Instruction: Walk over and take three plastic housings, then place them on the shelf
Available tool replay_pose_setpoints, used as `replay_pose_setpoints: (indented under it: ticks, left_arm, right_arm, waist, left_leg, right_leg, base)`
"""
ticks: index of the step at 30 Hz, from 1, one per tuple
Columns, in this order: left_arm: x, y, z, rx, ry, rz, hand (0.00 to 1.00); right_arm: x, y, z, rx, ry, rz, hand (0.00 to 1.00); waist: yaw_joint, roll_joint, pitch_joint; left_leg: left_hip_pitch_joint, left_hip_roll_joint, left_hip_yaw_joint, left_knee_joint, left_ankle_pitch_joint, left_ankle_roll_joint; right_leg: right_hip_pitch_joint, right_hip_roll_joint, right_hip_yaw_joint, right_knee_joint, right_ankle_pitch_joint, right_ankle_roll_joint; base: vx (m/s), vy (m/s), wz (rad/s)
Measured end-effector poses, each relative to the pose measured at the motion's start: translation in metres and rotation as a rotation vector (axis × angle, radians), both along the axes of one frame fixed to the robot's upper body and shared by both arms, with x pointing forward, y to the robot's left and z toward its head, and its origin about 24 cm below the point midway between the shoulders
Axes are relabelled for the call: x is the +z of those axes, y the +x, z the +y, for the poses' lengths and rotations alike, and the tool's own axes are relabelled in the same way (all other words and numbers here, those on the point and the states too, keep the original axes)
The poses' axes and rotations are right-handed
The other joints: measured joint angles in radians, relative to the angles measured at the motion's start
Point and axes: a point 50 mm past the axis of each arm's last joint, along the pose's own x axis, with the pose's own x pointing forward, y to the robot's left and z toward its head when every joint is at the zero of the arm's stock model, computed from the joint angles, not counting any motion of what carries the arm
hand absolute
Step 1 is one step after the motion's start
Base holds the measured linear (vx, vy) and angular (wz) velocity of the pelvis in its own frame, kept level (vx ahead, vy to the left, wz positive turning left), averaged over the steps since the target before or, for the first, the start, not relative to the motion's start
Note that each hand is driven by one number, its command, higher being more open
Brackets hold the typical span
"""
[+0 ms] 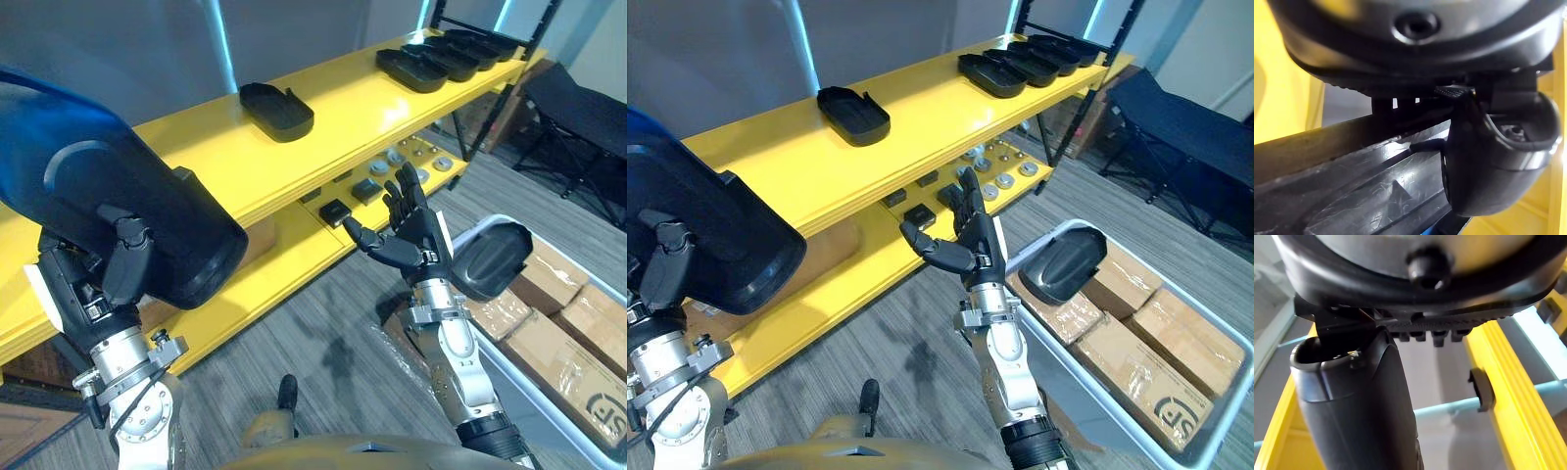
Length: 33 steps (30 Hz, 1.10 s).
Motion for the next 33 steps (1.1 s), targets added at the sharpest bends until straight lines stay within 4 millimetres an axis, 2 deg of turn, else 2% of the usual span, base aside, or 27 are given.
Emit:
replay_pose_setpoints:
  ticks: [1, 2, 4, 5, 6, 7, 8, 9, 10, 11, 12, 13, 16, 19, 21, 24, 27, 29, 30, 31, 32, 33]
  left_arm:
    - [0.001, 0.008, -0.007, -0.084, 0.021, 0.000, 0.00]
    - [0.002, 0.016, -0.015, -0.179, 0.054, -0.001, 0.00]
    - [0.003, 0.024, -0.021, -0.274, 0.096, 0.003, 0.00]
    - [0.005, 0.026, -0.023, -0.306, 0.111, -0.004, 0.00]
    - [0.007, 0.030, -0.026, -0.330, 0.120, -0.016, 0.00]
    - [0.010, 0.033, -0.026, -0.356, 0.120, -0.035, 0.00]
    - [0.011, 0.035, -0.026, -0.393, 0.108, -0.054, 0.00]
    - [0.012, 0.041, -0.028, -0.450, 0.100, -0.063, 0.00]
    - [0.013, 0.045, -0.032, -0.480, 0.094, -0.072, 0.00]
    - [0.015, 0.056, -0.041, -0.558, 0.087, -0.094, 0.00]
    - [0.018, 0.061, -0.047, -0.600, 0.099, -0.105, 0.00]
    - [0.019, 0.067, -0.056, -0.652, 0.116, -0.110, 0.00]
    - [0.020, 0.068, -0.059, -0.660, 0.116, -0.110, 0.00]
    - [0.021, 0.068, -0.053, -0.605, 0.107, -0.114, 0.00]
    - [0.020, 0.068, -0.051, -0.582, 0.101, -0.113, 0.00]
    - [0.019, 0.062, -0.051, -0.576, 0.094, -0.109, 0.00]
    - [0.018, 0.058, -0.053, -0.581, 0.077, -0.106, 0.00]
    - [0.018, 0.056, -0.055, -0.574, 0.059, -0.118, 0.00]
    - [0.019, 0.056, -0.055, -0.566, 0.049, -0.122, 0.00]
    - [0.018, 0.056, -0.054, -0.552, 0.033, -0.125, 0.00]
    - [0.017, 0.056, -0.054, -0.541, 0.022, -0.123, 0.00]
    - [0.017, 0.056, -0.054, -0.524, 0.008, -0.126, 0.00]
  right_arm:
    - [0.001, 0.000, -0.006, -0.019, -0.008, -0.004, 1.00]
    - [0.002, 0.001, -0.016, -0.051, -0.028, -0.010, 1.00]
    - [0.005, 0.002, -0.021, -0.058, -0.051, -0.021, 1.00]
    - [0.007, 0.003, -0.021, -0.057, -0.072, -0.037, 1.00]
    - [0.009, 0.003, -0.021, -0.061, -0.095, -0.054, 1.00]
    - [0.010, 0.003, -0.020, -0.060, -0.094, -0.066, 1.00]
    - [0.012, 0.003, -0.019, -0.053, -0.103, -0.080, 1.00]
    - [0.009, -0.002, -0.020, -0.063, -0.094, -0.076, 1.00]
    - [0.009, -0.005, -0.023, -0.076, -0.096, -0.073, 1.00]
    - [0.007, -0.010, -0.031, -0.113, -0.103, -0.065, 1.00]
    - [0.006, -0.012, -0.035, -0.137, -0.102, -0.059, 1.00]
    - [0.005, -0.017, -0.038, -0.161, -0.094, -0.053, 1.00]
    - [0.011, -0.019, -0.036, -0.132, -0.098, -0.092, 1.00]
    - [0.019, -0.014, -0.032, -0.074, -0.117, -0.143, 1.00]
    - [0.022, -0.013, -0.032, -0.049, -0.128, -0.154, 1.00]
    - [0.022, -0.013, -0.033, -0.047, -0.134, -0.151, 1.00]
    - [0.021, -0.017, -0.032, -0.064, -0.119, -0.147, 1.00]
    - [0.024, -0.017, -0.032, -0.073, -0.113, -0.161, 1.00]
    - [0.025, -0.016, -0.031, -0.077, -0.111, -0.166, 1.00]
    - [0.027, -0.015, -0.031, -0.083, -0.104, -0.173, 1.00]
    - [0.028, -0.014, -0.029, -0.085, -0.098, -0.178, 1.00]
    - [0.030, -0.011, -0.026, -0.092, -0.076, -0.184, 1.00]
  waist:
    - [-0.014, 0.002, 0.012]
    - [-0.013, 0.009, 0.030]
    - [-0.009, 0.011, 0.034]
    - [-0.008, 0.012, 0.034]
    - [-0.010, 0.007, 0.037]
    - [-0.009, -0.021, 0.050]
    - [-0.001, 0.004, 0.053]
    - [-0.021, 0.003, 0.051]
    - [-0.036, 0.004, 0.050]
    - [-0.066, 0.005, 0.052]
    - [-0.078, 0.000, 0.056]
    - [-0.097, -0.012, 0.058]
    - [-0.093, -0.023, 0.064]
    - [-0.065, -0.009, 0.073]
    - [-0.071, 0.011, 0.086]
    - [-0.094, 0.025, 0.101]
    - [-0.096, 0.034, 0.113]
    - [-0.094, 0.050, 0.129]
    - [-0.093, 0.060, 0.134]
    - [-0.091, 0.069, 0.156]
    - [-0.091, 0.067, 0.171]
    - [-0.092, 0.052, 0.192]
  left_leg:
    - [-0.019, 0.017, 0.081, 0.027, -0.014, 0.021]
    - [-0.023, 0.035, 0.153, 0.062, -0.021, 0.030]
    - [-0.017, 0.020, 0.175, 0.060, -0.020, 0.031]
    - [-0.013, 0.000, 0.155, 0.036, -0.024, 0.026]
    - [-0.011, -0.021, 0.158, 0.013, -0.056, -0.016]
    - [-0.030, -0.040, 0.167, 0.051, -0.068, 0.019]
    - [-0.040, -0.034, 0.140, 0.163, -0.042, 0.060]
    - [-0.037, -0.053, 0.096, 0.153, -0.048, 0.081]
    - [-0.035, -0.067, 0.073, 0.139, -0.040, 0.087]
    - [-0.033, -0.086, 0.021, 0.111, -0.018, 0.094]
    - [-0.021, -0.092, -0.004, 0.085, -0.002, 0.096]
    - [-0.001, -0.097, -0.031, 0.046, 0.014, 0.088]
    - [0.013, -0.097, -0.021, 0.029, 0.028, 0.078]
    - [0.006, -0.072, 0.022, 0.027, 0.044, 0.056]
    - [0.006, -0.049, 0.024, 0.014, 0.060, 0.039]
    - [0.007, -0.030, 0.006, 0.001, 0.072, 0.008]
    - [0.005, -0.023, -0.019, 0.002, 0.078, -0.008]
    - [-0.009, -0.023, -0.036, 0.002, 0.082, -0.014]
    - [-0.023, -0.023, -0.043, 0.002, 0.079, -0.018]
    - [-0.029, -0.025, -0.053, 0.002, 0.063, -0.038]
    - [-0.035, -0.030, -0.048, 0.008, 0.035, -0.073]
    - [-0.087, -0.043, -0.041, 0.130, -0.005, -0.041]
  right_leg:
    - [0.027, -0.002, -0.060, 0.004, 0.000, 0.002]
    - [0.058, -0.005, -0.109, 0.019, -0.010, 0.014]
    - [0.077, -0.028, -0.140, 0.052, -0.050, 0.020]
    - [0.077, -0.036, -0.136, 0.061, -0.083, 0.001]
    - [0.072, -0.048, -0.137, 0.059, -0.093, -0.005]
    - [0.055, -0.084, -0.130, 0.070, -0.107, -0.004]
    - [0.042, -0.084, -0.087, 0.123, -0.136, 0.005]
    - [0.026, -0.080, -0.007, 0.173, -0.159, -0.012]
    - [0.019, -0.080, 0.055, 0.195, -0.157, -0.026]
    - [-0.030, -0.077, 0.174, 0.297, -0.153, -0.028]
    - [-0.062, -0.073, 0.232, 0.372, -0.156, -0.036]
    - [-0.079, -0.061, 0.291, 0.397, -0.184, -0.065]
    - [-0.099, -0.061, 0.292, 0.344, -0.182, -0.058]
    - [-0.093, -0.041, 0.318, 0.253, -0.182, -0.017]
    - [-0.084, -0.017, 0.318, 0.207, -0.175, -0.006]
    - [-0.089, 0.005, 0.315, 0.207, -0.175, -0.016]
    - [-0.092, 0.019, 0.308, 0.218, -0.178, -0.022]
    - [-0.111, 0.020, 0.299, 0.237, -0.183, -0.028]
    - [-0.128, 0.019, 0.297, 0.250, -0.184, -0.030]
    - [-0.142, 0.017, 0.294, 0.266, -0.185, -0.030]
    - [-0.150, -0.004, 0.296, 0.267, -0.183, -0.031]
    - [-0.161, -0.032, 0.297, 0.273, -0.183, -0.029]
  base:
    - [0.01, 0.010, 1.56]
    - [0.00, 0.020, 1.48]
    - [-0.02, 0.044, 1.02]
    - [-0.03, 0.083, 0.88]
    - [-0.02, 0.095, 0.68]
    - [-0.01, 0.091, 0.39]
    - [0.06, 0.049, 0.40]
    - [0.06, 0.023, 0.45]
    - [0.07, 0.060, 1.07]
    - [0.02, 0.103, 1.09]
    - [0.02, 0.095, 1.27]
    - [0.01, 0.028, 0.76]
    - [-0.01, -0.047, 0.06]
    - [-0.05, -0.138, -0.48]
    - [-0.08, -0.143, -0.32]
    - [-0.08, -0.078, -0.05]
    - [-0.02, -0.066, 0.05]
    - [-0.01, -0.031, 0.13]
    - [-0.02, -0.035, 0.11]
    - [-0.02, -0.025, 0.05]
    - [-0.03, 0.036, 0.07]
    - [-0.03, 0.049, -0.06]
